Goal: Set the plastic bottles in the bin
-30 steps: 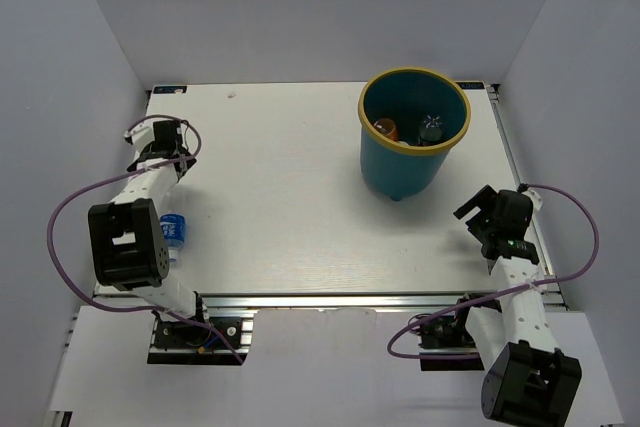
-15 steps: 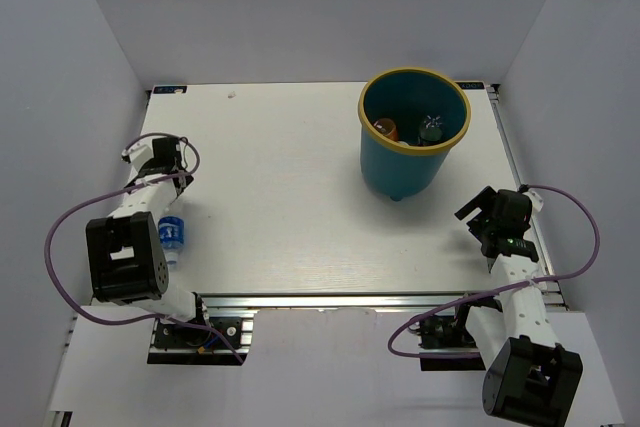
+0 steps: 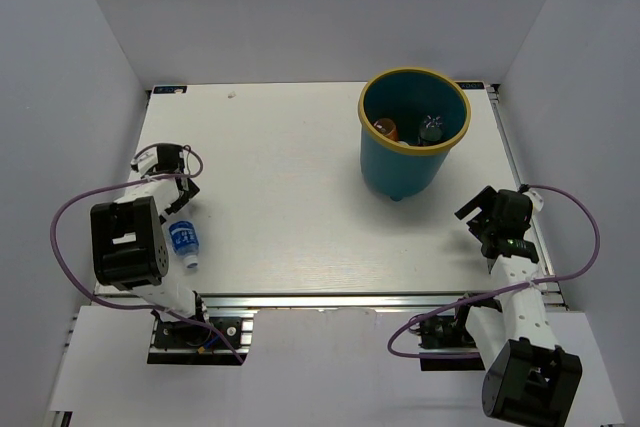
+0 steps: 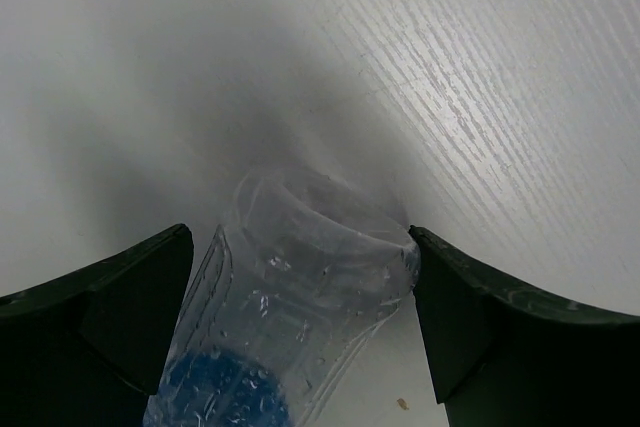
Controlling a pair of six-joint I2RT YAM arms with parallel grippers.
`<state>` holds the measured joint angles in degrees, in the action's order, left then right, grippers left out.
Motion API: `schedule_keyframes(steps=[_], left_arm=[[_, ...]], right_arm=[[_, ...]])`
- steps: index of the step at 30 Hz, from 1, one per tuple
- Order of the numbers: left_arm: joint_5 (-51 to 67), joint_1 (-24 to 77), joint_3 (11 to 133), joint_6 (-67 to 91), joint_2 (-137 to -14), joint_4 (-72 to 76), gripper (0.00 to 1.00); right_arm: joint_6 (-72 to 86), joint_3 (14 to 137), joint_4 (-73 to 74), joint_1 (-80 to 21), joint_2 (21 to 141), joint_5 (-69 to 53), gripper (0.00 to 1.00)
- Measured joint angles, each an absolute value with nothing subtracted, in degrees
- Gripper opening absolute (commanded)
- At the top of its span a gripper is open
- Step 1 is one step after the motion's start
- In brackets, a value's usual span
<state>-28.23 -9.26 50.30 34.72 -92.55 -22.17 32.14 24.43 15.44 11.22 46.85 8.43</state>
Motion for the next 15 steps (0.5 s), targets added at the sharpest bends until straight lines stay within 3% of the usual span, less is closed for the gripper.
schedule_keyframes(steps=[2,10,15], left_arm=[[-27.6,-9.3,50.3,34.8,-93.1,-22.2,0.90],[-23.6,-9.3,50.4,34.5,-92.9,-22.0,0.40],[-16.8,-9.3,50.6,35.0,-90.3,-22.2,0.29]], right_arm=[[32.2,24.4,15.4,11.2,46.5,8.4,0.89],[32.2,24.4,15.5,11.2,45.0,8.2,0.89],[32.2,24.4,15.4,11.2,43.7,8.1,0.89]])
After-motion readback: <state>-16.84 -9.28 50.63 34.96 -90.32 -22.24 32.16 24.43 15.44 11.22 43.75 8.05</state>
